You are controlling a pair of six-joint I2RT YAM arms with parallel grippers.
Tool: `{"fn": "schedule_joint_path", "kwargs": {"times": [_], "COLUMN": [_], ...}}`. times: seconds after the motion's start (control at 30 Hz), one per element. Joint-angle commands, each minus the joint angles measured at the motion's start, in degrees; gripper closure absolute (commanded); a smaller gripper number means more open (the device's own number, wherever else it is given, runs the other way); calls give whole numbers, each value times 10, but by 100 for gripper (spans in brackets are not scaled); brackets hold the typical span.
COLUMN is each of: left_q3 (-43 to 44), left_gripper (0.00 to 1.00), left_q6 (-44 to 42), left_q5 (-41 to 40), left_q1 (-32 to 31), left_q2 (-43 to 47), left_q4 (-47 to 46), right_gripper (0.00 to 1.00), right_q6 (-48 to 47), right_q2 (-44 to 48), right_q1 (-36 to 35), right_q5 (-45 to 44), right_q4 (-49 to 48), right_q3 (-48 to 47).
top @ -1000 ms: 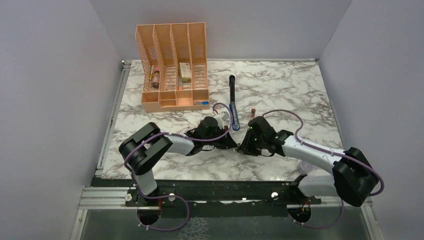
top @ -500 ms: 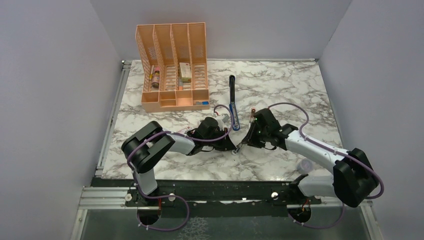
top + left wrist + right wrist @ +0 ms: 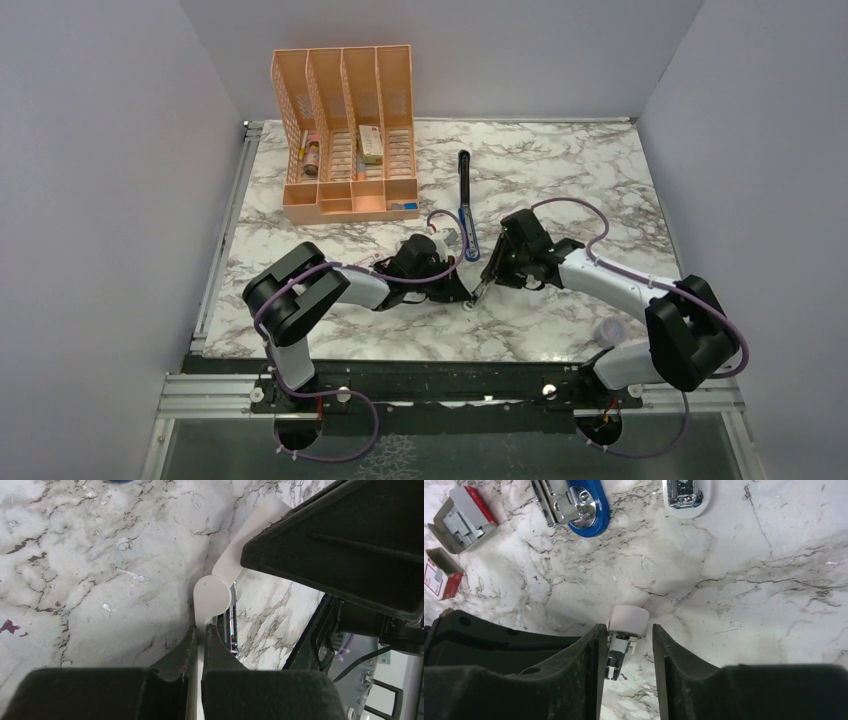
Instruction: Load the staples into the stapler
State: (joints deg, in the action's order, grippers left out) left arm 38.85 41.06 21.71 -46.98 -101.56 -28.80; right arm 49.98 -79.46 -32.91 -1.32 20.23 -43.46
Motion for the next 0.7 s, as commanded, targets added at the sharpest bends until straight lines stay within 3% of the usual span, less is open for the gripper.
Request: {"fn": "schedule_joint_path", "kwargs": {"times": [0.0,0.13,0.33,0.53,0.67], "left_q3": [-4,-1,3,5,3], "left_gripper": [100,100,100,95,90], "left_q6": [2,17,23,25,24], "left_q5": [1,-4,-8,-7,-9], "left_q1": [-5,-5,-5,-5,-5], "left_q2": [-23,-22,-19,-19,-16], "left_q4": [65,65,65,65,65], "right_gripper": [54,46,42,42,50], "right_q6": [7,7,2,-2,-1], "right_q2": [-17,-16,-25,-51,-64], "right_q1": [4,4,2,-4,-5], "right_q5": [-16,23,68,81,86], "right_q4": [15,-4,-34,-43,-46], "right_q3": [2,15,19,14,12]}}
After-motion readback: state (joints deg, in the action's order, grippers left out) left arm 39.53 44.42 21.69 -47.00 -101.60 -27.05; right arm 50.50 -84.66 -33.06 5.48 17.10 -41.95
